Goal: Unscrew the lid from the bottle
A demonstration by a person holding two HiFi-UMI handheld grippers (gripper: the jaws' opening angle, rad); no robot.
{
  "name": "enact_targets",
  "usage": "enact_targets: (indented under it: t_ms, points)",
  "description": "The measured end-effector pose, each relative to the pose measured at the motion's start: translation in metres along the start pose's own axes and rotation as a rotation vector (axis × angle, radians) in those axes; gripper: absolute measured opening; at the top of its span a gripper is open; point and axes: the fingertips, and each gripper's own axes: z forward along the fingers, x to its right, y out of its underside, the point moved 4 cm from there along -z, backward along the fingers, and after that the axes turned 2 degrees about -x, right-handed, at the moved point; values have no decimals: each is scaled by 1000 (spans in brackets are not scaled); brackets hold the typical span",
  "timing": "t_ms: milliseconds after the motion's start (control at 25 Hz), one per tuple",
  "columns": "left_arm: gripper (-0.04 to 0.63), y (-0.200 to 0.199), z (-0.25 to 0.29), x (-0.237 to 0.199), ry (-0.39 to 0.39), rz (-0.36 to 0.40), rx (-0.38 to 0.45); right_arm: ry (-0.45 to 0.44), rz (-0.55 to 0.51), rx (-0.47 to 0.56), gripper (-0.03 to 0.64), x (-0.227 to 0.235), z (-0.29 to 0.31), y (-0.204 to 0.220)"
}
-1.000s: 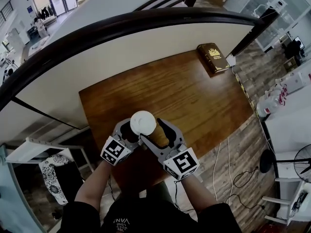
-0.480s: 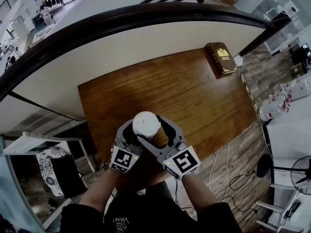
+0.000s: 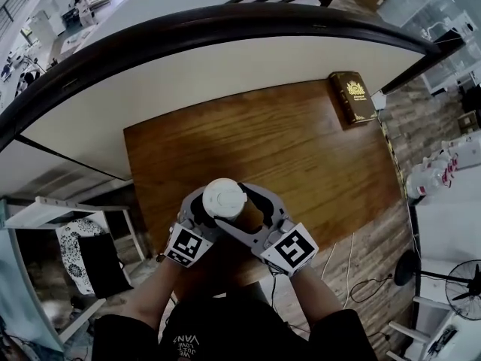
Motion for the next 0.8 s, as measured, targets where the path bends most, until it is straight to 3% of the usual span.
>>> enact_targets:
  t_ms: [320, 560, 680, 800]
  points:
    - [370, 1, -2, -3, 112, 41, 2, -432, -121, -26, 319, 12, 5, -4]
    - [370, 3, -1, -4, 127, 45, 9, -758, -322, -85, 319, 18, 13, -6]
    - [370, 3, -4, -5, 93, 15, 20, -812, -339, -136, 319, 17, 19, -7]
    - [370, 3, -7, -5, 52, -9, 31, -768, -309, -147, 319, 16, 21, -9]
